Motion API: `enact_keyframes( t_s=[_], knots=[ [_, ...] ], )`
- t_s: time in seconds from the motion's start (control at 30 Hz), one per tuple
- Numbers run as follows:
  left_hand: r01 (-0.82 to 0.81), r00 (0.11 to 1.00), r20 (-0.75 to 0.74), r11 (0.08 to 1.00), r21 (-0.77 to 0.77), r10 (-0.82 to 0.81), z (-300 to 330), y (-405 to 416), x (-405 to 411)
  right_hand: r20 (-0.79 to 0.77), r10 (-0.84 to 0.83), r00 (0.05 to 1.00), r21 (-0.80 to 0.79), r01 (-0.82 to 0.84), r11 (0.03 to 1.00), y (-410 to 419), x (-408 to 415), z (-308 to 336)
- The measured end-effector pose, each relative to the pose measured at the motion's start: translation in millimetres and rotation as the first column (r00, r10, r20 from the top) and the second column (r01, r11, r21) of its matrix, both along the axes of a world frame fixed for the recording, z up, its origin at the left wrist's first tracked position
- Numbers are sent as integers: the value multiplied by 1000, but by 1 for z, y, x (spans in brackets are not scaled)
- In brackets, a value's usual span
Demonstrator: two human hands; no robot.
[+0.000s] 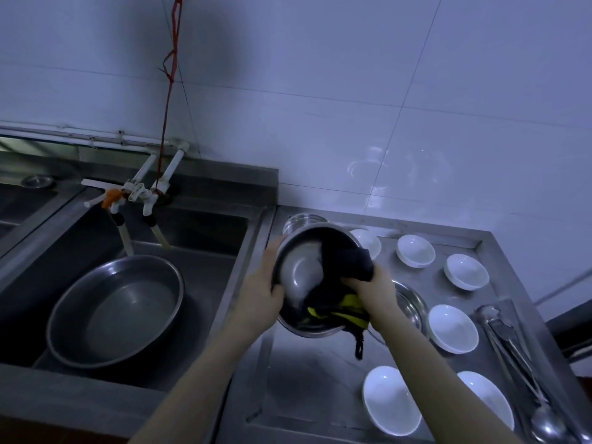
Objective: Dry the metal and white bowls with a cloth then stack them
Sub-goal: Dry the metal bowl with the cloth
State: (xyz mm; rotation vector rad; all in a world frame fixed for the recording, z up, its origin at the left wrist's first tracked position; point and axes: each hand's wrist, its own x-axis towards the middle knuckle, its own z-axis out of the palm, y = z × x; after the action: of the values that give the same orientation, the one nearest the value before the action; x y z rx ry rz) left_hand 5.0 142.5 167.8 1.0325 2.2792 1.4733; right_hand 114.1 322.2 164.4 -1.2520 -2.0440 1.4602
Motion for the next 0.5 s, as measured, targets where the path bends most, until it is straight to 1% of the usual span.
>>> enact_keyframes(
  t_s=[0.03, 0.07, 0.1, 0.13, 0.17, 0.2, 0.23, 0.27, 0.3, 0.33, 0.37, 0.4, 0.43, 0.47, 0.5],
  knots=[
    [50, 999, -15, 998, -23, -51, 3, -1, -4, 64, 40, 997, 144, -49, 988, 2, 0, 1],
    [118, 992, -37, 991, -64, -121, 6, -2, -10, 140, 86, 986, 298, -124, 947, 4, -1, 4],
    [196, 976, -67, 969, -150, -208, 12, -1, -14, 233, 144, 962, 434, -235, 870, 4, -3, 8],
    [250, 950, -112, 926, -284, -291, 15, 2, -19, 321, 204, 925, 534, -355, 767, 1, -7, 15],
    [274, 920, -153, 873, -404, -360, 18, 7, -23, 391, 256, 884, 595, -455, 663, -2, -12, 20],
    [273, 897, -187, 834, -479, -401, 20, 11, -27, 434, 287, 854, 628, -515, 583, -8, -17, 24],
    [256, 894, -207, 832, -492, -397, 21, 14, -32, 443, 294, 847, 641, -529, 557, -12, -20, 25],
    [220, 919, -208, 873, -436, -335, 24, 15, -35, 416, 284, 864, 640, -500, 583, -15, -22, 27],
    [156, 953, -200, 936, -316, -226, 25, 14, -38, 363, 261, 894, 621, -441, 647, -14, -24, 26],
    [46, 972, -220, 985, -164, -82, 24, 12, -41, 296, 229, 927, 586, -365, 723, -12, -24, 24],
    [-94, 959, -272, 995, -34, 82, 24, 7, -39, 228, 180, 957, 548, -279, 788, -11, -22, 21],
    [-241, 914, -325, 970, 43, 241, 24, 3, -33, 175, 120, 977, 527, -196, 827, -10, -20, 17],
    [-343, 877, -329, 936, 82, 350, 26, -1, -24, 141, 69, 988, 537, -135, 833, -10, -16, 13],
    [-379, 886, -260, 922, 73, 385, 24, -2, -16, 114, 46, 992, 562, -103, 820, -12, -13, 10],
    [-354, 926, -126, 934, 36, 356, 23, 0, -7, 77, 58, 995, 583, -92, 807, -15, -9, 6]
  ],
)
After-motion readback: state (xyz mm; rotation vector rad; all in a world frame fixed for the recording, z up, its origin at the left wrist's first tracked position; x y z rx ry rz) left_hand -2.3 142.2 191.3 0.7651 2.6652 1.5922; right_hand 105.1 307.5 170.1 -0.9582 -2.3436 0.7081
